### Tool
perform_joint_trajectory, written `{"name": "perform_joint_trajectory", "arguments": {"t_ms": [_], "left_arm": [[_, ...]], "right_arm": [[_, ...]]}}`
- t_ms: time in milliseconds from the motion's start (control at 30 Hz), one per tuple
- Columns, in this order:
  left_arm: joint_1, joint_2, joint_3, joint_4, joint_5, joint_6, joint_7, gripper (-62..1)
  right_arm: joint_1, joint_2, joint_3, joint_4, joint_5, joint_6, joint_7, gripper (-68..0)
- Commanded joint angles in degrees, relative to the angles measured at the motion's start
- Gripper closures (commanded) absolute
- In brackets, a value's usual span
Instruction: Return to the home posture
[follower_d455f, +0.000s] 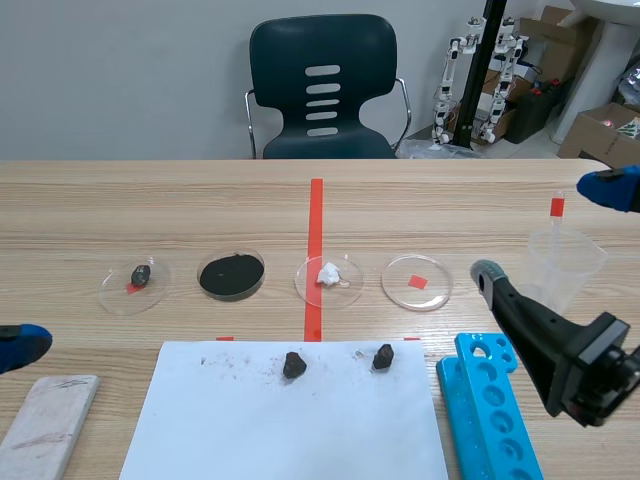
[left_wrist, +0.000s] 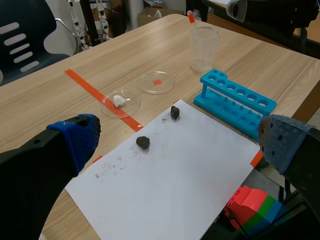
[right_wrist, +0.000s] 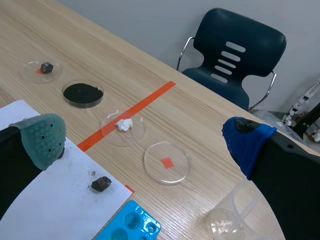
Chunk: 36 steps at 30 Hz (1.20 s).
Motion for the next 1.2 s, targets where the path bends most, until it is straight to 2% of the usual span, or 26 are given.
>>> {"name": "perform_joint_trajectory", "arguments": {"t_ms": [0,400,633,733,900,1067,1167], "left_arm": [[0.0,0.3,0.2,0.3,-0.3,-0.1,-0.9,-62.3],[0.0,0.3,0.2,0.3,-0.3,0.1,-0.7,-62.3],[0.0,0.3,0.2,0.3,-0.3,0.1,-0.7,-62.3],[0.0,0.3,0.2,0.3,-0.3,0.1,-0.7,-62.3],[0.0,0.3,0.2,0.3,-0.3,0.1,-0.7,-62.3],[0.0,0.3,0.2,0.3,-0.3,0.1,-0.7,-62.3],[0.0,0.3,0.2,0.3,-0.3,0.1,-0.7,-62.3]], "right_arm": [[0.8,0.7,0.2,0.0,0.6,0.0,0.9,-67.9],[0.7,0.7,0.2,0.0,0.6,0.0,0.8,-67.9],[-4.3,0.7,0.9,2.7,0.7,-0.3,-2.2,-67.9],[-7.1,0.7,0.9,4.9,0.7,-2.5,-2.8,-67.9],[-12.0,0.7,0.9,8.5,0.7,-7.9,-3.0,-67.9],[-14.2,0.7,0.9,10.4,0.7,-9.5,-3.0,-67.9],[-14.1,0.7,0.9,10.4,0.7,-11.5,-2.9,-67.9]]}}
